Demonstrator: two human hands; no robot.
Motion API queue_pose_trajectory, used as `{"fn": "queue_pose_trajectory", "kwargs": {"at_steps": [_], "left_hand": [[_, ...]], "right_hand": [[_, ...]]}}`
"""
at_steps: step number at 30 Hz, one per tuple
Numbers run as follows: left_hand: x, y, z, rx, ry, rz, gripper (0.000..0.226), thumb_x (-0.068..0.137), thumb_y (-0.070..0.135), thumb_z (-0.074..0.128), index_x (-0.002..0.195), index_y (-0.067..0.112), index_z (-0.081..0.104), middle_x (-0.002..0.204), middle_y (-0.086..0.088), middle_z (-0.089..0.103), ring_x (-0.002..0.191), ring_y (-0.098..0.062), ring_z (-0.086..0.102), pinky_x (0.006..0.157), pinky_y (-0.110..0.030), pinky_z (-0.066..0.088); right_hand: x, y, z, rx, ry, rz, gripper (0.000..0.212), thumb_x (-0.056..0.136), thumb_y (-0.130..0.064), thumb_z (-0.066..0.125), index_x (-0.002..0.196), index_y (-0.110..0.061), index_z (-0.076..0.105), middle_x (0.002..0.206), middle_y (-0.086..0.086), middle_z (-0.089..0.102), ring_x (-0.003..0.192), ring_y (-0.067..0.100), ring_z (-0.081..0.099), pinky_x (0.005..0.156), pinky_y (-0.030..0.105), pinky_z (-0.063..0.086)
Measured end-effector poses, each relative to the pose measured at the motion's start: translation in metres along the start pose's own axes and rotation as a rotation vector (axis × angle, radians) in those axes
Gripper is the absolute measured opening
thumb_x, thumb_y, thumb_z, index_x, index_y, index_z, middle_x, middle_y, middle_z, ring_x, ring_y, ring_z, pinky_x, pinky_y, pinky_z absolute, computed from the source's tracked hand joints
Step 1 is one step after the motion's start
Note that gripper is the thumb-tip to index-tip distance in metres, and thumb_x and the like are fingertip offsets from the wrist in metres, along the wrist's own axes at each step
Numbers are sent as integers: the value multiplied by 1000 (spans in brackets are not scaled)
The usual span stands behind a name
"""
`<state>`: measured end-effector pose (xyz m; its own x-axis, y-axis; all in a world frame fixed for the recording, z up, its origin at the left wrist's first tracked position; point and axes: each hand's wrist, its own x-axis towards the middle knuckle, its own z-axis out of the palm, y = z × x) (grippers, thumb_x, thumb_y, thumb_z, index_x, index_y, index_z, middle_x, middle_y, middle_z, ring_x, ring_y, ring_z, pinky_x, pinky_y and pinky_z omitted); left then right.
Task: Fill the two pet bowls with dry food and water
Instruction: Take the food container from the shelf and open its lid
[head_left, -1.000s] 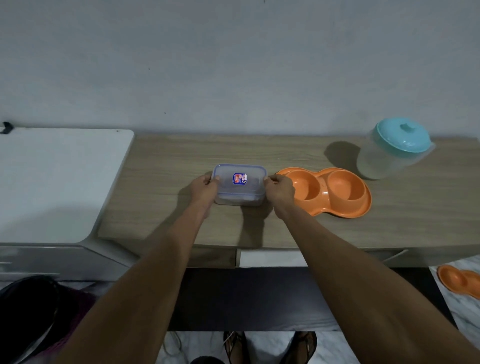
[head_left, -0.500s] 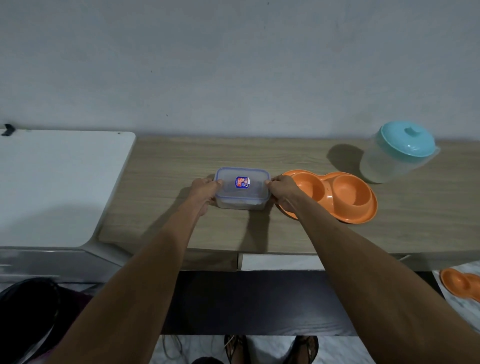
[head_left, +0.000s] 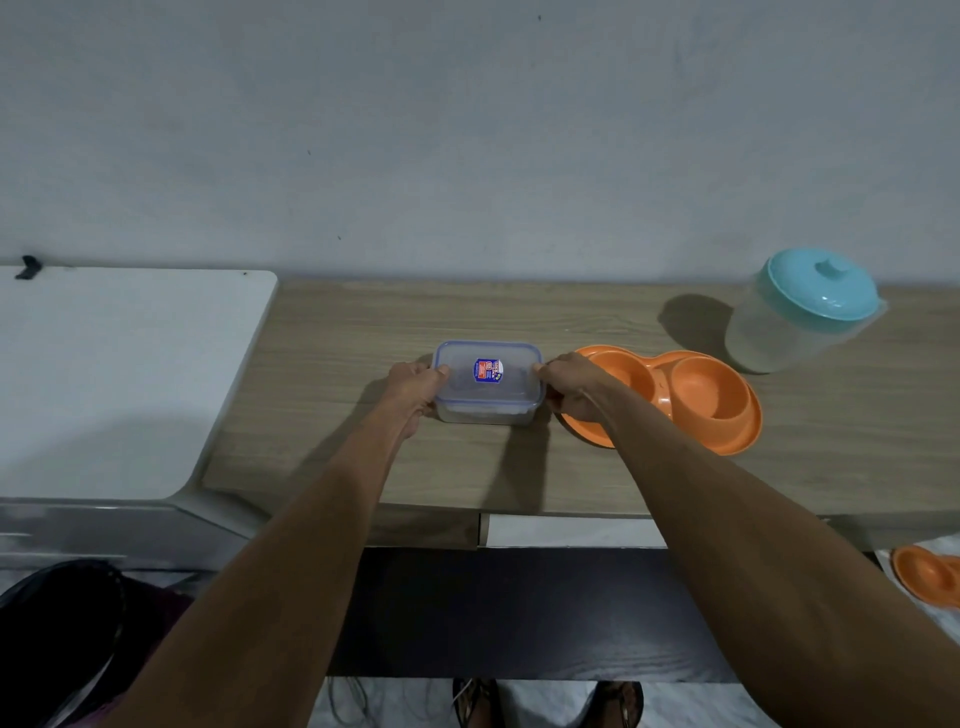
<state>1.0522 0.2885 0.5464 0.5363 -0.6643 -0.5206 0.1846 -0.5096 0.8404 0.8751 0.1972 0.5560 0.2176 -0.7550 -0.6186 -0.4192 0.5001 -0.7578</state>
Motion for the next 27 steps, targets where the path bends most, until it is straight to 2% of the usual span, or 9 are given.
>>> {"fn": "queue_pose_trajectory", "kwargs": {"at_steps": [4, 7, 9, 13, 15, 18, 22, 25, 27], "left_hand": [[0, 1, 0, 1, 1, -18, 24, 93, 12, 63, 109, -5, 58, 93, -18, 62, 75, -28, 62, 80, -53, 56], [-2, 4, -1, 15, 9, -16, 17, 93, 12, 64, 100, -2, 59, 96, -20, 61, 83, -31, 62, 85, -57, 54], [-2, 6, -3, 11, 1, -25, 14, 93, 12, 63, 97, -1, 59, 95, -21, 61, 74, -29, 61, 77, -53, 56], [-2, 10, -6, -10, -45, -82, 31, 93, 9, 62, 118, -9, 59, 83, -13, 63, 67, -25, 61, 44, -36, 55], [0, 9, -8, -26, -46, -98, 29, 92, 6, 63, 116, -9, 60, 85, -15, 64, 68, -26, 62, 40, -35, 55], [-2, 14, -5, 4, 41, -54, 38, 90, 10, 66, 120, -8, 53, 112, -15, 60, 84, -27, 60, 58, -34, 53], [-9, 10, 0, 70, 222, 24, 54, 87, 15, 69, 129, -5, 43, 121, -12, 53, 103, -26, 56, 79, -31, 47], [-14, -7, 6, -86, 361, -4, 76, 74, 26, 81, 131, -4, 38, 126, -13, 53, 103, -28, 58, 82, -34, 50], [-17, -21, 12, -226, 293, -154, 93, 68, 35, 85, 136, -2, 35, 127, -15, 54, 106, -28, 62, 85, -43, 55]], "right_hand": [[0, 4, -5, 69, -46, 14, 21, 97, -9, 54, 77, -7, 49, 68, 10, 42, 58, 18, 37, 51, 29, 29], [3, 4, -5, 92, -15, -40, 29, 92, -2, 59, 67, -8, 46, 60, 9, 40, 52, 18, 35, 50, 28, 25], [3, 0, -3, 8, 24, -77, 27, 90, 1, 60, 68, -9, 47, 62, 10, 42, 53, 19, 35, 50, 28, 26], [1, -6, -2, -142, 82, -104, 23, 91, -7, 61, 73, -10, 48, 65, 9, 45, 54, 18, 36, 49, 29, 31], [0, -6, -2, -172, 99, -113, 24, 91, -8, 62, 73, -11, 47, 65, 9, 45, 51, 18, 36, 47, 28, 31], [2, -9, -1, -246, 103, -112, 27, 90, -9, 63, 69, -9, 46, 64, 9, 44, 49, 19, 34, 46, 28, 30], [2, -21, -5, -476, 139, -94, 30, 79, -17, 71, 62, -7, 48, 65, 12, 50, 52, 23, 42, 49, 29, 34], [5, -31, -7, -634, 266, -249, 40, 66, -43, 65, 59, -15, 37, 78, 13, 49, 72, 28, 49, 51, 30, 30], [8, -36, 4, -664, 303, -336, 39, 66, -51, 54, 67, -13, 42, 89, 19, 56, 89, 36, 59, 65, 34, 39]]}}
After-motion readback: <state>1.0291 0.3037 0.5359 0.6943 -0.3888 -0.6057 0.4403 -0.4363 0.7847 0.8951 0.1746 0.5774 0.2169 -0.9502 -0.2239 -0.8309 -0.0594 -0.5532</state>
